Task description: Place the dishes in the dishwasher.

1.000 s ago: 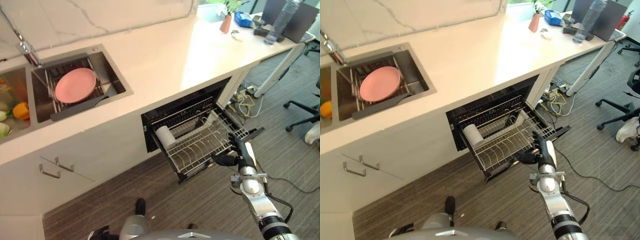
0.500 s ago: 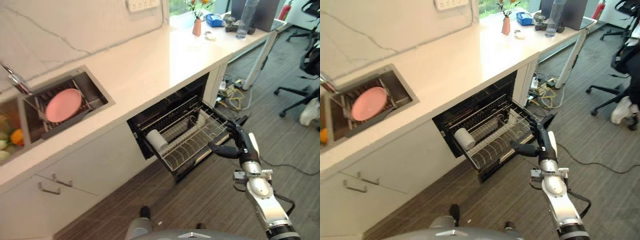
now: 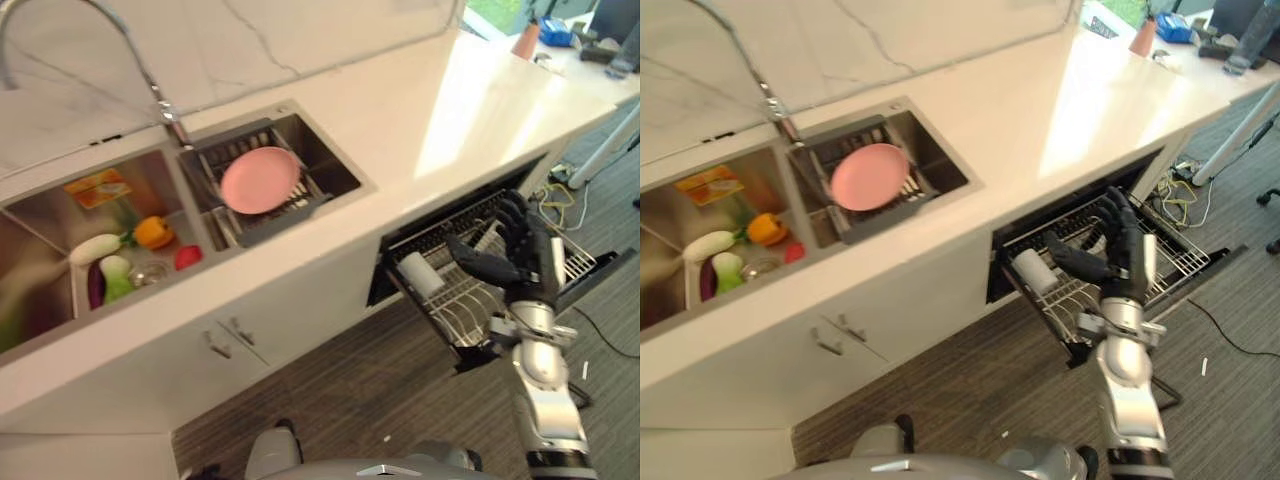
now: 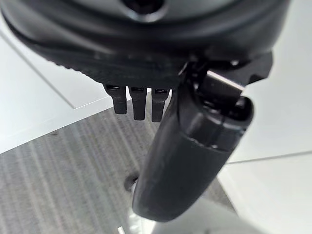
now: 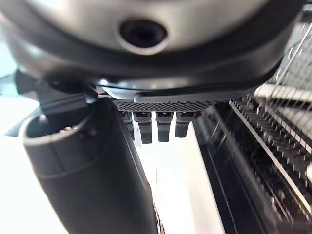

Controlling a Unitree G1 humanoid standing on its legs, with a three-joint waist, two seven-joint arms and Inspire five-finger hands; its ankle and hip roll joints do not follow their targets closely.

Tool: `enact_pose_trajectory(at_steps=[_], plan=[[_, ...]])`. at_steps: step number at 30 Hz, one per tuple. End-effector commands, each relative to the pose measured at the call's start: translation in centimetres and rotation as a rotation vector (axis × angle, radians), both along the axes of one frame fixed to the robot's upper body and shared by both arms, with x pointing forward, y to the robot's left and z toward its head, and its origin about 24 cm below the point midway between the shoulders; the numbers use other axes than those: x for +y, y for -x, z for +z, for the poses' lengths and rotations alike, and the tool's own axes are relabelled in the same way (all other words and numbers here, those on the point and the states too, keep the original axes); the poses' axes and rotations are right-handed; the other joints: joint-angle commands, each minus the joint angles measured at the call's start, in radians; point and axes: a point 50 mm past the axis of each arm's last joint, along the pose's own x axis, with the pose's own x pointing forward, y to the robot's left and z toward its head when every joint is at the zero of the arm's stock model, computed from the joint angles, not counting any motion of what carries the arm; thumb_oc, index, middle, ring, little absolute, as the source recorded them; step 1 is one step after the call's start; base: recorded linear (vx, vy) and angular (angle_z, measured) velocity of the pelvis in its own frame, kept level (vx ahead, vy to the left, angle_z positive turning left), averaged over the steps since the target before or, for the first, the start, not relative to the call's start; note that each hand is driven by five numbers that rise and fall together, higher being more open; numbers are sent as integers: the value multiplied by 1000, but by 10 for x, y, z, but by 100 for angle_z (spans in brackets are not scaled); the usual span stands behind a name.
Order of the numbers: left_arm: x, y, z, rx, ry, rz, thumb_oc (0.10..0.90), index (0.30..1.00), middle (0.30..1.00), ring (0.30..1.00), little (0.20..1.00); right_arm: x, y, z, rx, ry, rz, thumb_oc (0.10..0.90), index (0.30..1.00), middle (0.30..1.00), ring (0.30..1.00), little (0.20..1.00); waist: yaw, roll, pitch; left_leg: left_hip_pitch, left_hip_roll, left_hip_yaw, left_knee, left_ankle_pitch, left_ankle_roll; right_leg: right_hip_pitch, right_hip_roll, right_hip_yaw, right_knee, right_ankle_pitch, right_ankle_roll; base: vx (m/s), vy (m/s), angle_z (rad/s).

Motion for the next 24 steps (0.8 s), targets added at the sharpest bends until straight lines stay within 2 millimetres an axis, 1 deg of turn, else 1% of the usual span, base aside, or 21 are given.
enact_pose_trajectory(at_steps=[1, 2, 3, 4, 5, 6, 7, 9, 10, 11, 12, 13, 14, 16, 17, 18, 19, 21, 22, 23, 24], plan=[[-7, 25, -4, 80, 23, -16, 800, 900, 900, 900, 900, -26, -3, 76, -381, 134, -91, 800, 900, 900, 900, 900, -31, 24, -34, 69, 18, -12, -95, 0, -13, -15, 66, 9, -86, -78, 83, 120, 286, 59], [-9, 32, -5, 119, 28, -37, 800, 900, 900, 900, 900, -28, 0, 82, -422, 127, -118, 800, 900, 900, 900, 900, -44, 24, -27, 89, -18, -31, -105, -9, -1, -24, 146, 19, -140, -133, 65, 130, 215, 46], [-9, 32, -5, 129, 27, -44, 800, 900, 900, 900, 900, -29, 1, 84, -438, 123, -119, 800, 900, 900, 900, 900, -49, 20, -24, 96, -35, -41, -102, -18, 4, -23, 171, 38, -172, -139, 66, 126, 219, 28], [-9, 32, -5, 128, 26, -44, 800, 900, 900, 900, 900, -29, 1, 85, -439, 123, -120, 800, 900, 900, 900, 900, -50, 19, -24, 92, -37, -42, -104, -12, 5, -23, 170, 36, -179, -132, 66, 134, 124, 44], [-9, 34, -6, 145, 31, -55, 800, 900, 900, 900, 900, -28, 3, 86, -455, 125, -122, 800, 900, 900, 900, 900, -63, 7, -12, 118, -69, -64, -95, -40, 14, -30, 220, 106, -232, -141, 68, 79, 85, 59], [-8, 33, -6, 144, 30, -55, 800, 900, 900, 900, 900, -28, 3, 87, -455, 124, -122, 800, 900, 900, 900, 900, -64, 5, -12, 115, -73, -65, -98, -34, 15, -31, 217, 105, -238, -134, 68, 129, 64, 68], [-8, 34, -6, 138, 30, -10, 800, 900, 900, 900, 900, -24, 1, 81, -425, 113, -82, 800, 900, 900, 900, 900, -48, -18, -21, 110, -95, -69, -77, -52, 19, 16, 193, 100, -285, -116, 76, 54, -37, 71], [-8, 34, -6, 134, 33, 0, 800, 900, 900, 900, 900, -23, 0, 78, -407, 112, -60, 800, 900, 900, 900, 900, -45, -23, -25, 113, -93, -70, -74, -53, 17, 25, 191, 96, -292, -105, 80, 66, -46, 58], [-10, 34, -6, 128, 42, 2, 800, 900, 900, 900, 900, -21, -1, 74, -379, 100, -28, 800, 900, 900, 900, 900, -40, -25, -33, 116, -87, -70, -76, -52, 14, 34, 192, 92, -304, -100, 85, 106, -86, 31], [-12, 35, -7, 129, 62, -8, 800, 900, 900, 900, 900, -16, -6, 65, -317, 98, 48, 800, 900, 900, 900, 900, -25, -33, -50, 123, -79, -68, -82, -54, 9, 54, 187, 68, -331, -92, 89, 146, -128, 13], [-12, 35, -7, 129, 70, -19, 800, 900, 900, 900, 900, -14, -9, 61, -289, 113, 90, 800, 900, 900, 900, 900, -17, -38, -60, 131, -71, -68, -96, -51, 5, 65, 189, 58, -346, -92, 89, 138, -134, -13], [-11, 35, -6, 132, 69, -24, 800, 900, 900, 900, 900, -13, -10, 60, -271, 130, 121, 800, 900, 900, 900, 900, -11, -44, -68, 135, -64, -72, -105, -48, 1, 73, 192, 56, -354, -97, 88, 73, -81, -22], [-11, 35, -6, 132, 69, -24, 800, 900, 900, 900, 900, -13, -10, 60, -271, 129, 121, 800, 900, 900, 900, 900, -11, -44, -68, 137, -63, -73, -108, -47, 0, 74, 193, 55, -356, -96, 88, 66, -88, -21], [-7, 37, -5, 136, 66, -18, 800, 900, 900, 900, 900, -11, -14, 61, -243, 178, 182, 800, 900, 900, 900, 900, 6, -58, -90, 150, -42, -86, -146, -30, -14, 105, 209, 41, -395, -109, 82, 101, -132, 0], [-7, 37, -6, 136, 66, -18, 800, 900, 900, 900, 900, -11, -14, 61, -243, 178, 183, 800, 900, 900, 900, 900, 5, -57, -90, 152, -41, -87, -149, -28, -15, 107, 210, 40, -397, -108, 82, 117, -182, 14], [-7, 37, -5, 136, 68, -10, 800, 900, 900, 900, 900, -10, -19, 64, -233, 230, 204, 800, 900, 900, 900, 900, 17, -63, -102, 163, -23, -96, -185, -11, -28, 124, 222, 25, -415, -116, 78, 74, -147, 13], [-7, 36, -6, 134, 72, -12, 800, 900, 900, 900, 900, -11, -20, 67, -233, 263, 210, 800, 900, 900, 900, 900, 23, -66, -106, 164, -15, -100, -198, -2, -34, 129, 226, 20, -422, -120, 77, 88, -201, 15], [-9, 33, -6, 125, 82, -35, 800, 900, 900, 900, 900, -13, -24, 74, -238, 349, 203, 800, 900, 900, 900, 900, 34, -68, -111, 169, 7, -108, -233, 22, -53, 143, 238, -3, -441, -126, 74, 43, -132, 23], [-10, 32, -6, 124, 83, -35, 800, 900, 900, 900, 900, -13, -24, 74, -238, 350, 203, 800, 900, 900, 900, 900, 31, -67, -110, 171, 9, -111, -236, 24, -54, 145, 240, -6, -442, -126, 73, 50, -128, 27], [-12, 30, -6, 121, 92, -72, 800, 900, 900, 900, 900, -16, -27, 82, -242, 446, 189, 800, 900, 900, 900, 900, 40, -68, -117, 170, 25, -116, -253, 37, -66, 157, 248, -21, -455, -131, 70, 37, -80, 26], [-13, 30, -7, 121, 93, -72, 800, 900, 900, 900, 900, -16, -28, 82, -242, 448, 189, 800, 900, 900, 900, 900, 38, -65, -116, 171, 27, -118, -256, 38, -67, 159, 250, -24, -457, -131, 69, 63, -156, 32]])
